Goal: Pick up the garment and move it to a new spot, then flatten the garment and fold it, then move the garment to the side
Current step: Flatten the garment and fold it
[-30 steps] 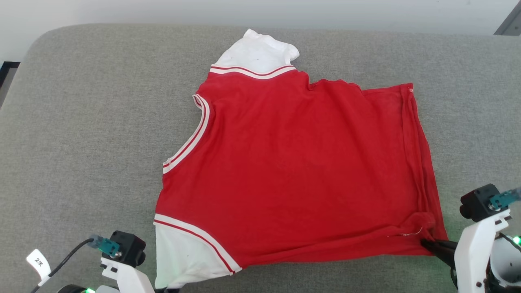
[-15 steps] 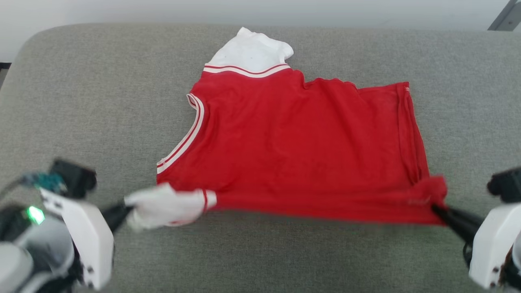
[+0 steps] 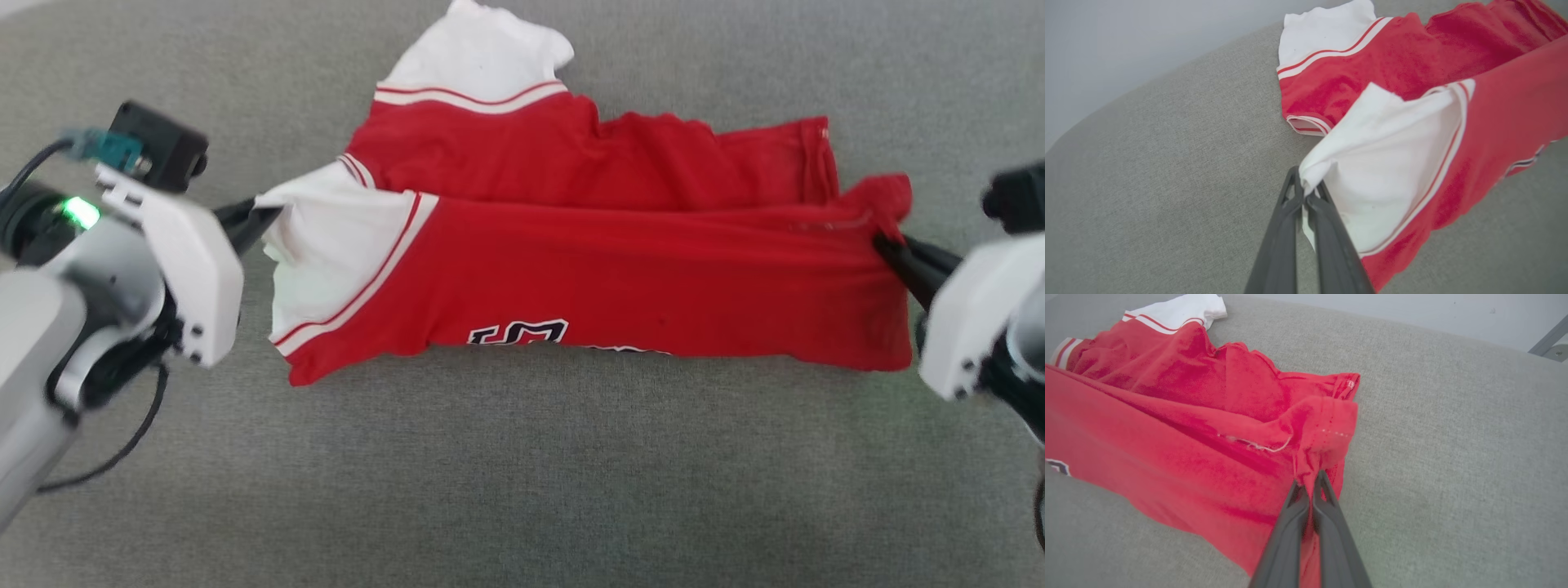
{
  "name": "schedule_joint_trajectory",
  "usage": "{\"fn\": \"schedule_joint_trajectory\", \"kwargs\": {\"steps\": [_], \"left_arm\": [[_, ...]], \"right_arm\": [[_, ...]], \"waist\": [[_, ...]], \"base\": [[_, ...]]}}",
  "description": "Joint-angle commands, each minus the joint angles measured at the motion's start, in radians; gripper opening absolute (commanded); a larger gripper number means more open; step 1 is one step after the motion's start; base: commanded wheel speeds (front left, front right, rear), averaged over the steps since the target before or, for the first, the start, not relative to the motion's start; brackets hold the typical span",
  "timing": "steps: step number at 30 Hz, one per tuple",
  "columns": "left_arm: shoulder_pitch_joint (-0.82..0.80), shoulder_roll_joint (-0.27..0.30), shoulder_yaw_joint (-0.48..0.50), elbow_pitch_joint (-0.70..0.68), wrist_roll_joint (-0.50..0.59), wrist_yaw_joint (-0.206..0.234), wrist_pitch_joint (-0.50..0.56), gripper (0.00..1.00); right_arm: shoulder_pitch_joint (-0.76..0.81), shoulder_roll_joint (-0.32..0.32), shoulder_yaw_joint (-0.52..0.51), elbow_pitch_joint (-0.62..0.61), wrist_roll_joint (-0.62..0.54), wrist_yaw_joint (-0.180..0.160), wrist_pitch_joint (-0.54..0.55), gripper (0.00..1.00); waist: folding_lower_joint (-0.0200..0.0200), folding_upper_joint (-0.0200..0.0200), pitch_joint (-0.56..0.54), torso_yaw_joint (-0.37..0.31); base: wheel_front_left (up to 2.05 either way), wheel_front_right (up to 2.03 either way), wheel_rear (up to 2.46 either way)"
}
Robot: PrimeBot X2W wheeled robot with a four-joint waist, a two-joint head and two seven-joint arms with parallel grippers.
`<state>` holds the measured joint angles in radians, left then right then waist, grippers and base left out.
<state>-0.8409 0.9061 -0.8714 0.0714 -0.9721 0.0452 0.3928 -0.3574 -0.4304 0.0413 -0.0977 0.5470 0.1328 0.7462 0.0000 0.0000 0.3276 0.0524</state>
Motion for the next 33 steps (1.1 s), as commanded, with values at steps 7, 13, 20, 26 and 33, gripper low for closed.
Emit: {"fn": "schedule_joint_trajectory", "kwargs": {"steps": [7,13,20,26,33], "left_arm": [[-0.126,-0.162,-0.038,0.353,0.008,-0.126,-0.010,0.00],[-0.159,-0.244,-0.058,0.558,-0.043,-0.162,0.028,0.01],[-0.183,-0.265,-0.050,0.647,-0.088,-0.171,0.024,1.00],[-0.161,-0.216,-0.043,0.601,-0.119,-0.174,0.012,1.00],[-0.035,-0.103,-0.030,0.355,-0.172,-0.089,0.051,1.00]], "right_arm": [[-0.192,0.012,0.105,0.264,-0.023,-0.004,-0.071,0.01],[-0.280,0.017,0.190,0.414,-0.006,-0.004,-0.104,0.40],[-0.318,0.003,0.239,0.460,0.018,-0.004,-0.133,1.00],[-0.283,-0.032,0.232,0.398,0.037,-0.003,-0.214,1.00],[-0.171,-0.009,0.094,0.237,-0.026,-0.003,-0.341,1.00]], "waist": [[0.0000,0.0000,0.072,-0.019],[0.0000,0.0000,0.087,-0.025],[0.0000,0.0000,0.078,-0.030],[0.0000,0.0000,0.046,-0.032],[0.0000,0.0000,0.007,-0.033]], "base": [[0.00,0.00,0.00],[0.00,0.00,0.00],[0.00,0.00,0.00],[0.00,0.00,0.00],[0.00,0.00,0.00]]}}
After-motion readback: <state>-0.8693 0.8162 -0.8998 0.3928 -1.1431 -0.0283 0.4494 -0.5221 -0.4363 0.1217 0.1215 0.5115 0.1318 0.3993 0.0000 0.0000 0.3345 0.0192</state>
